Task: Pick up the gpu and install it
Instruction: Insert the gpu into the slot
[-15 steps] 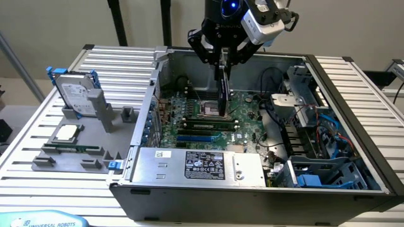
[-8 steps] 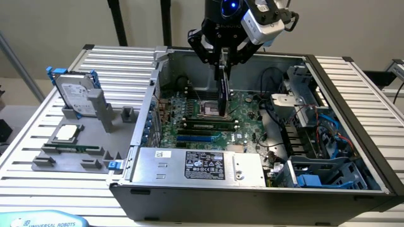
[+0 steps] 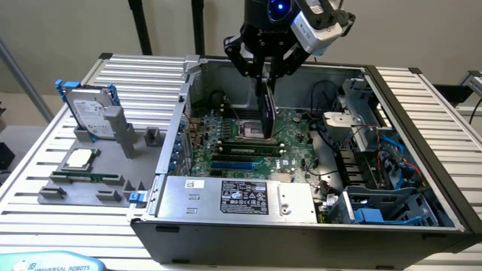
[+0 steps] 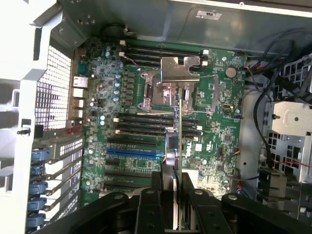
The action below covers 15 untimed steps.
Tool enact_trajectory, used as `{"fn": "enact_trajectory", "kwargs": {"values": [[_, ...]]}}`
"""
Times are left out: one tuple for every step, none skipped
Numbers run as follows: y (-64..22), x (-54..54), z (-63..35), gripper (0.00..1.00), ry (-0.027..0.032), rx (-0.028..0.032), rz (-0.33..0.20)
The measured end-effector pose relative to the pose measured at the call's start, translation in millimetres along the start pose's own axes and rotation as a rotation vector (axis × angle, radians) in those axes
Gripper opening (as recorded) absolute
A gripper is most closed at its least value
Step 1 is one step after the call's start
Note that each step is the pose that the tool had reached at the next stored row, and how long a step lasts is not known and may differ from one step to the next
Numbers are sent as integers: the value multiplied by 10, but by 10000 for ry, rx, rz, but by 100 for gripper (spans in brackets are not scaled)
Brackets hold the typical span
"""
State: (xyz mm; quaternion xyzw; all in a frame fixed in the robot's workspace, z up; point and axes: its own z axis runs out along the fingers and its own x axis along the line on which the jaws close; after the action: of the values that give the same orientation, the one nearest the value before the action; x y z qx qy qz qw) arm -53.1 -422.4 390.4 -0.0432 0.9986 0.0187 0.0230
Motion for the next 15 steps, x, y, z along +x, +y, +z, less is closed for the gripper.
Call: {"fn": "enact_trajectory", "kwargs": {"values": [[0,0,3,27,6,-10,-179],[0,0,5,27,13,-19,-375],[0,0,8,27,19,-27,-555],[0,1,10,27,26,-36,-734],[-1,1,12,27,32,-44,-914],[-1,1,15,27,39,-52,-1099],[-1,1,18,27,45,-61,-1278],[-1,1,21,27,52,-70,-1458],[-1,1,23,27,58,-78,-1637],[-1,1,26,27,64,-87,-1823],[-1,1,29,27,71,-95,-2001],[-1,2,31,27,78,-104,-2182],[-2,2,34,27,84,-112,-2361],[-1,2,37,27,90,-121,-2540],[-2,2,40,27,97,-130,-2726]]}}
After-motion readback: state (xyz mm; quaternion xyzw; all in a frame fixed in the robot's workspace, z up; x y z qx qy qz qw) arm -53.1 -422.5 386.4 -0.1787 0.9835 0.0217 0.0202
